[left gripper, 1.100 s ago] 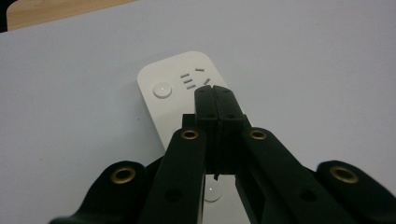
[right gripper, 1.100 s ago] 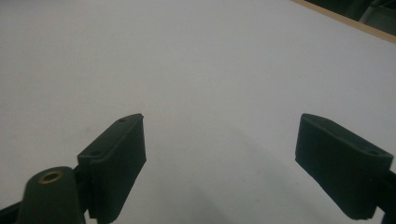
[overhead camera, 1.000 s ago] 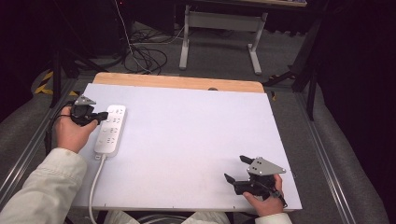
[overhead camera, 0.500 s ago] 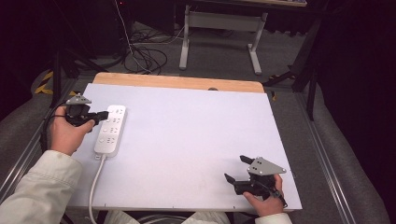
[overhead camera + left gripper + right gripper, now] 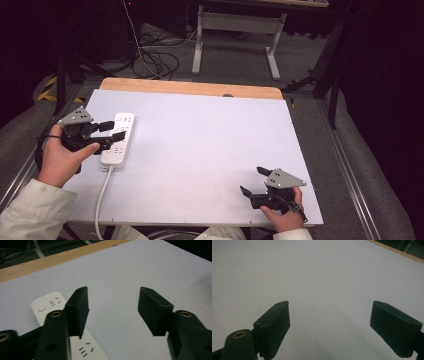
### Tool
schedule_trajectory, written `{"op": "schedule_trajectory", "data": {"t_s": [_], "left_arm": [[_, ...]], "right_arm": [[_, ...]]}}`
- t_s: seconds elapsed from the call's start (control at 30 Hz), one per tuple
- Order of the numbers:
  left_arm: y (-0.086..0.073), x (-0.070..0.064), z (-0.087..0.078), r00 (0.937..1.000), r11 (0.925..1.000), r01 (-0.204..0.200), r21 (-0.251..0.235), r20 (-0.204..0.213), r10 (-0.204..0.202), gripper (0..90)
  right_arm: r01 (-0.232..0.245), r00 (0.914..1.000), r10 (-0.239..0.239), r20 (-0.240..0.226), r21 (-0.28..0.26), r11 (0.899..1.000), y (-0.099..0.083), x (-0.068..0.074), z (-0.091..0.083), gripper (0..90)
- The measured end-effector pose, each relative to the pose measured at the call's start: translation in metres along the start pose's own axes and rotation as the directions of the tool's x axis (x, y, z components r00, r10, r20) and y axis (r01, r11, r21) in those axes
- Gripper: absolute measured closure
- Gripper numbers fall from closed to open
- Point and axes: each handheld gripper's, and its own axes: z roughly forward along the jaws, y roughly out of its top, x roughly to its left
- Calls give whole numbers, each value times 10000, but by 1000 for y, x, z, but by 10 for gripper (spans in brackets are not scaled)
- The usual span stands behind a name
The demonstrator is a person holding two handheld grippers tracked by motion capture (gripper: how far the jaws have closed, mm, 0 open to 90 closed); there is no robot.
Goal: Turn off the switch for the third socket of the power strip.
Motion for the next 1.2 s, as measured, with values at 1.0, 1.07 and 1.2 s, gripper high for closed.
{"op": "schedule_trajectory", "data": {"t_s": [1.0, 1.07, 1.2], "left_arm": [[-86, -51, -10, 9757, 9902, -681, -1216, 1989, 915, 124], [-93, -50, -8, 9683, 9895, -553, -1335, 2346, 858, 121], [-102, -50, -6, 9658, 9876, -628, -1437, 2408, 964, 120]], "right_arm": [[36, 10000, -36, -21, -98, 9999, 1, 1, -1, 162], [33, 10000, -34, -28, -97, 9999, 1, 1, -1, 162], [39, 10000, -40, -58, -86, 10000, 1, 1, -1, 162]]}}
